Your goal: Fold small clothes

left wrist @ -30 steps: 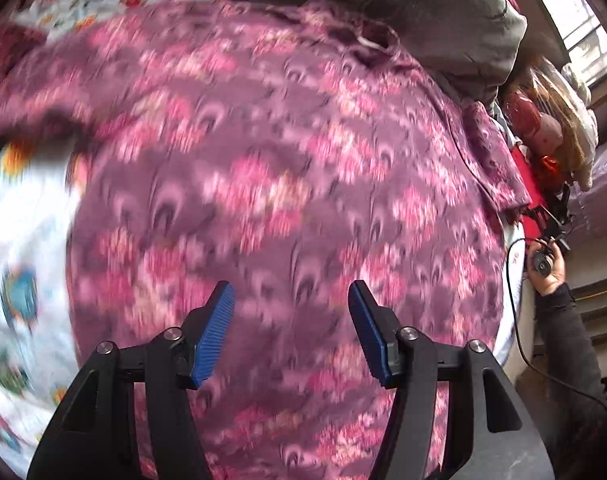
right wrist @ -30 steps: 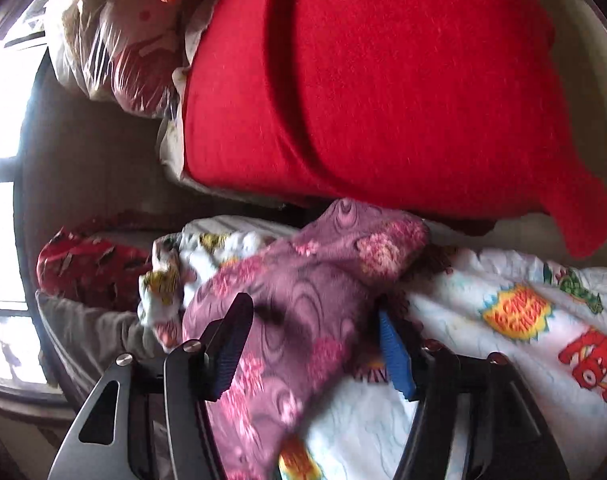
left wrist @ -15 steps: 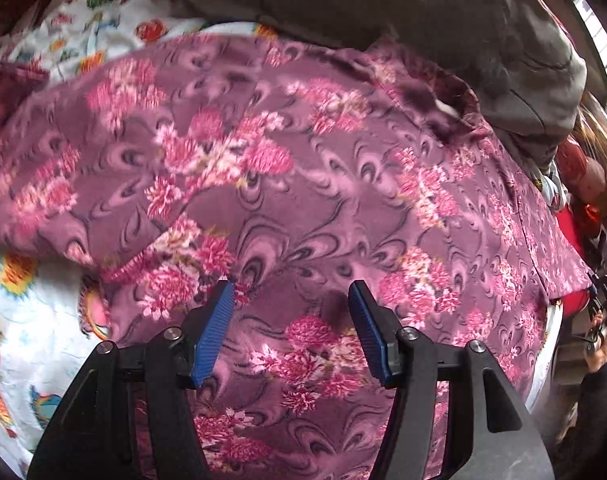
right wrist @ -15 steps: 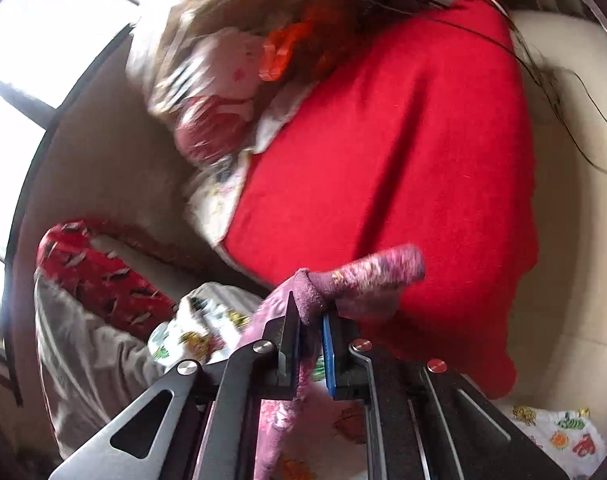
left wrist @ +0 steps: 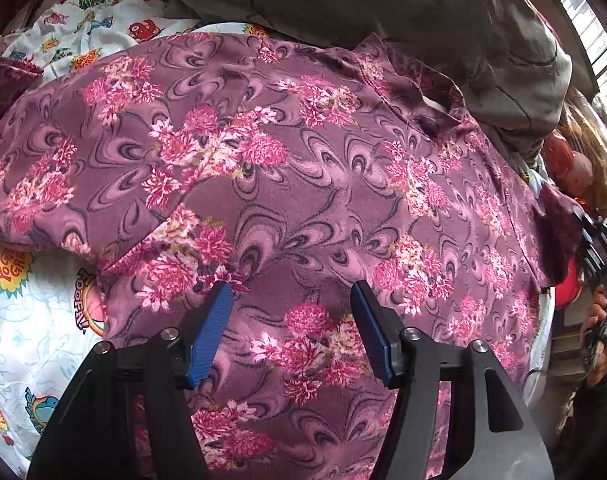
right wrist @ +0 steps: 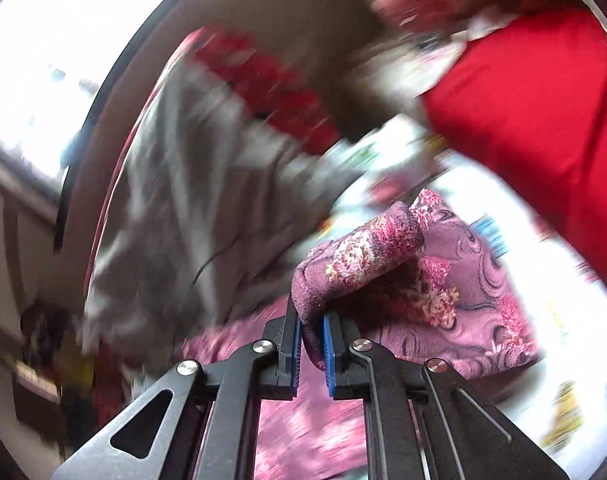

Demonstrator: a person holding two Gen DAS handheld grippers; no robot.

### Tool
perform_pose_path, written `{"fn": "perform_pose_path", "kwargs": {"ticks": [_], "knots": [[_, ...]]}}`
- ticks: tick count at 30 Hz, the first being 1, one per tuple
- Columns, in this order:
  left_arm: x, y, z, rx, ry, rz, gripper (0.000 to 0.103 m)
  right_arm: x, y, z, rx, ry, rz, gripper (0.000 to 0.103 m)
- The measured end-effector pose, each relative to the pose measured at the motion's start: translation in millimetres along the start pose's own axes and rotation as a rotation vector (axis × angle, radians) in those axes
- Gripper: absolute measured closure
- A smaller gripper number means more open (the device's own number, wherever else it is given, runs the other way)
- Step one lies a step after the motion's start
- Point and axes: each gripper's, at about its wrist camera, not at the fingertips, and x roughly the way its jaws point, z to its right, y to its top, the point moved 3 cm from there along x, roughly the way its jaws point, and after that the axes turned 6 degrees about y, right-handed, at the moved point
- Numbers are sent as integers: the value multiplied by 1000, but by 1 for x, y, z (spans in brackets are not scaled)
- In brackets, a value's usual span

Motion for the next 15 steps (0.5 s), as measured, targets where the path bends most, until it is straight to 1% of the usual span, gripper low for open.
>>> {"fn": "perform_pose_path", "kwargs": {"ticks": [2, 8, 12, 14, 15], "knots": [[-3, -1, -5, -9, -25, -7, 43, 19, -21, -26, -50, 10, -51, 94], [-12, -1, -22, -50, -102, -36, 43, 63, -83, -85, -162, 31, -179, 94], [-19, -1, -27, -42, -122, -35, 43, 87, -121, -123, -252, 38, -246, 93], [-23, -1, -29, -38, -131, -29, 43, 97, -139, -140, -295, 37, -271, 90], [-25, 0, -31, -40, -134, -24, 43, 101, -150, -149, -321, 34, -283, 90]]}}
